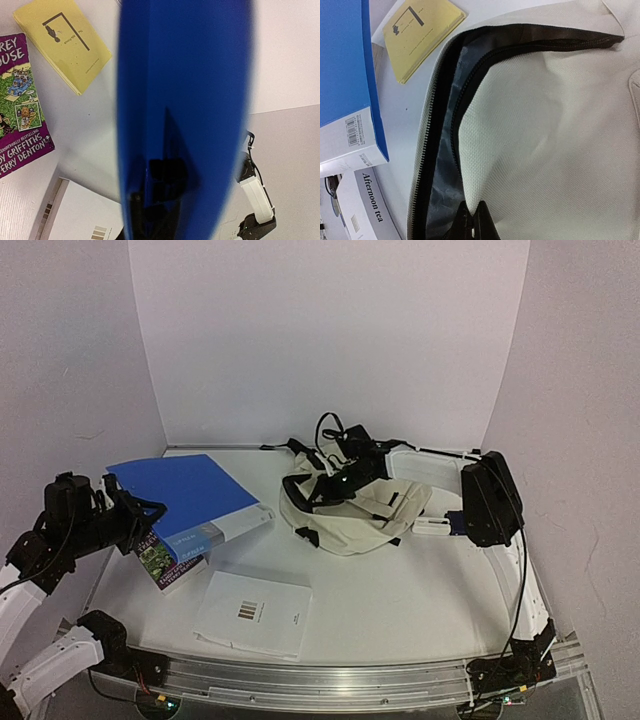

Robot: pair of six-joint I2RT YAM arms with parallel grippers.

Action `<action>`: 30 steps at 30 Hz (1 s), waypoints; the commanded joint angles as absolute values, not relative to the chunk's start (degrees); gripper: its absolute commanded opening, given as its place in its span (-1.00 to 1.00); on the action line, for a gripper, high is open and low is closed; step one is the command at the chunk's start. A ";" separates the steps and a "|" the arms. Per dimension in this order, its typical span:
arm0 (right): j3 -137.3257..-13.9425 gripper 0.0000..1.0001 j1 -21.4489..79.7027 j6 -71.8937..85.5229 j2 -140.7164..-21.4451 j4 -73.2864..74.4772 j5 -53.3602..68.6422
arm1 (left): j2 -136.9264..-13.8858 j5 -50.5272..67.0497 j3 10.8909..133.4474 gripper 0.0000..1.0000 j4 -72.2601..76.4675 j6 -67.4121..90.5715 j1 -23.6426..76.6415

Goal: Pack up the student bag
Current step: Place the files in the student bag.

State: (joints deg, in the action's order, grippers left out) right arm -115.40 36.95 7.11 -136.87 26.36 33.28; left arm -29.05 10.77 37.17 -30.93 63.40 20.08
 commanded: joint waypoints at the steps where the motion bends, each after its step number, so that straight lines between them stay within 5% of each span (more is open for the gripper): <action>1: -118.96 -1.00 36.74 3.02 -129.02 27.55 27.17 | -28.99 15.26 40.27 -1.00 -22.13 59.96 19.98; 18: -126.77 -1.00 36.67 -11.04 -119.05 30.14 13.49 | -46.52 42.28 34.29 -1.00 10.23 61.97 19.95; 30: -126.48 -1.00 36.69 -10.15 -117.74 30.39 14.55 | -64.12 47.34 33.56 -1.00 20.44 63.48 19.95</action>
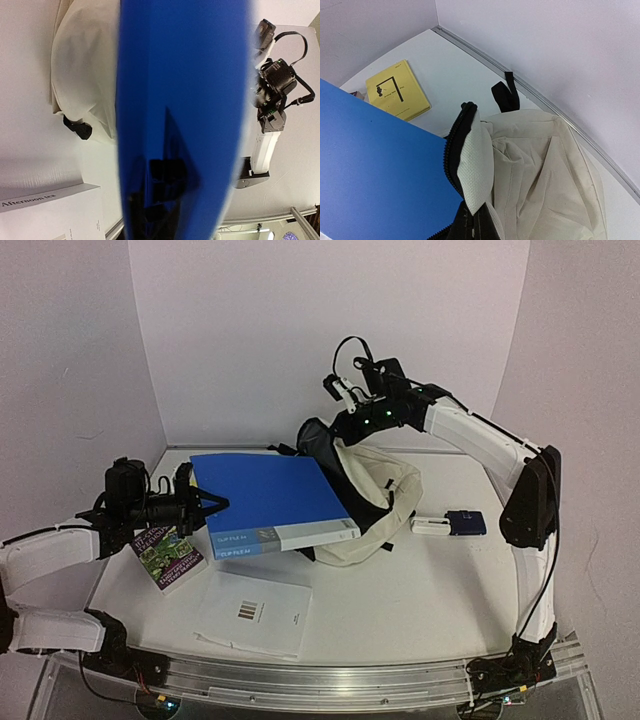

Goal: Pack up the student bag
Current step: Place the files in the student bag.

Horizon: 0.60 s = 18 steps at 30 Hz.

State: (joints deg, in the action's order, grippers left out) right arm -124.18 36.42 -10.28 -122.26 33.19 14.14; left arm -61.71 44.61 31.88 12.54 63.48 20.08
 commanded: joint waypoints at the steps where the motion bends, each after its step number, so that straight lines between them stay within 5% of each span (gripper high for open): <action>1: -126.37 -1.00 36.68 -9.85 -117.53 30.41 15.31 | -65.02 47.02 33.77 -1.00 20.85 63.69 19.95; 18: -126.11 -1.00 36.87 -6.87 -118.05 31.82 24.09 | -77.51 30.77 34.29 -1.00 40.22 76.93 20.22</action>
